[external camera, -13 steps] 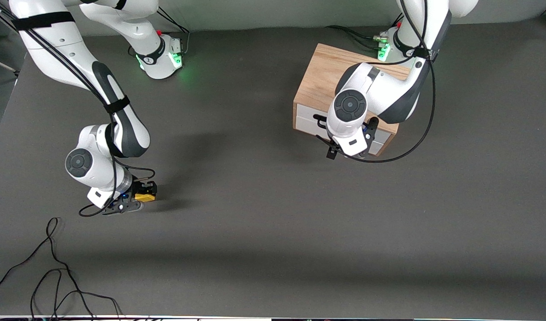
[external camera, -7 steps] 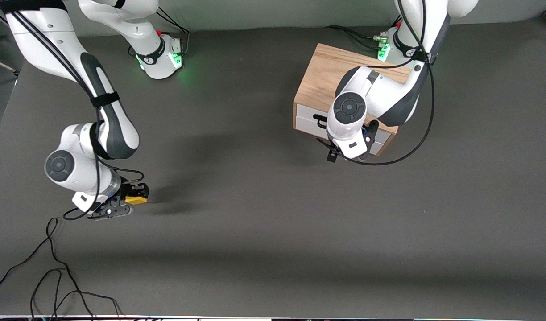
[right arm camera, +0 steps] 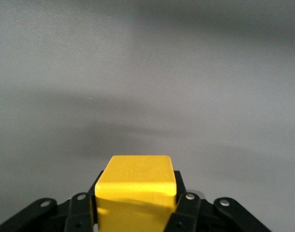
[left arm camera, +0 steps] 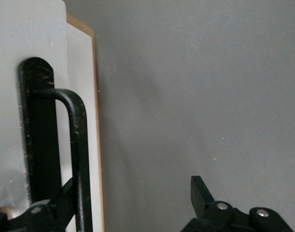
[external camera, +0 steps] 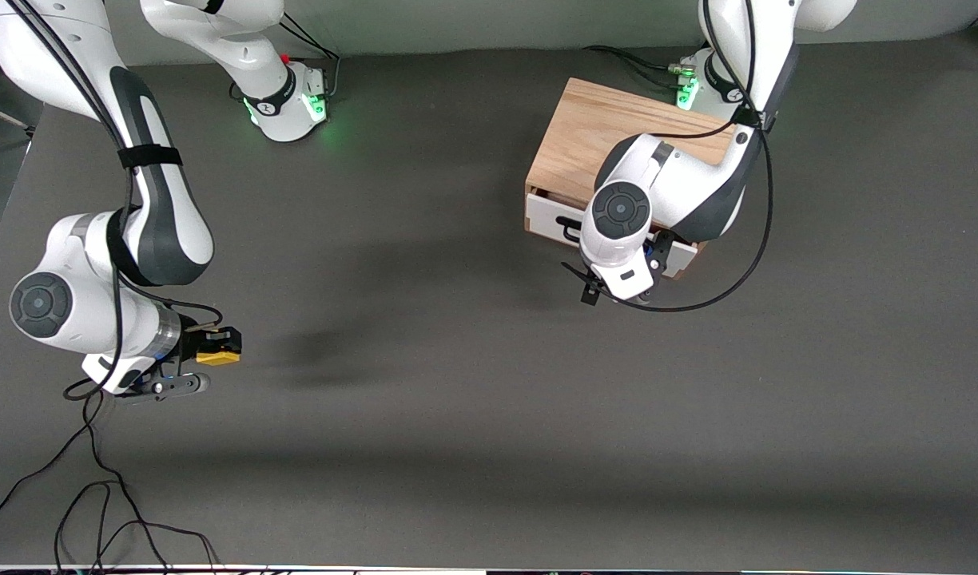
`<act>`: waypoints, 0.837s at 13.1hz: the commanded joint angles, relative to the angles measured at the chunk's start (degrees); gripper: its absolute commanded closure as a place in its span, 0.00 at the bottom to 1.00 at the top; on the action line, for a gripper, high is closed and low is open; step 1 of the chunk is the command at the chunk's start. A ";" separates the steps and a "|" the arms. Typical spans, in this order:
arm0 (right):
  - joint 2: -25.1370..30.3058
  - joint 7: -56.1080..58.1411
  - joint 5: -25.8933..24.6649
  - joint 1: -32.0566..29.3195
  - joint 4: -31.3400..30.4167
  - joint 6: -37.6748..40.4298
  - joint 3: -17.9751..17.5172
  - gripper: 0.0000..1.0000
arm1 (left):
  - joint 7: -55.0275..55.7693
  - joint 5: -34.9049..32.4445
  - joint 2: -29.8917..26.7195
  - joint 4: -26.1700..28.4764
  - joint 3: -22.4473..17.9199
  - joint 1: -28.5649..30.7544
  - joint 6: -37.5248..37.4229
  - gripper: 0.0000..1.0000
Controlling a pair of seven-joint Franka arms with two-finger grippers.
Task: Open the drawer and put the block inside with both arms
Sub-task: 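Pull the drawer open with the left gripper while the right gripper lifts the cube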
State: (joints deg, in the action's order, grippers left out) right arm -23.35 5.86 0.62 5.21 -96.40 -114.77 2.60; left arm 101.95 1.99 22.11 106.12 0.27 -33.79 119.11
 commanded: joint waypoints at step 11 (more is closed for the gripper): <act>0.15 -1.91 0.97 0.24 21.33 23.44 -0.40 1.00 | 0.62 -1.46 11.72 -19.45 -0.36 1.10 -0.80 0.00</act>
State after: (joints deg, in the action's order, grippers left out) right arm -23.12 5.39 0.81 5.37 -78.34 -94.99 2.33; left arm 101.95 1.64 31.16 91.43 0.06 -32.54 118.56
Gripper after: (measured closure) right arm 0.454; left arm 0.000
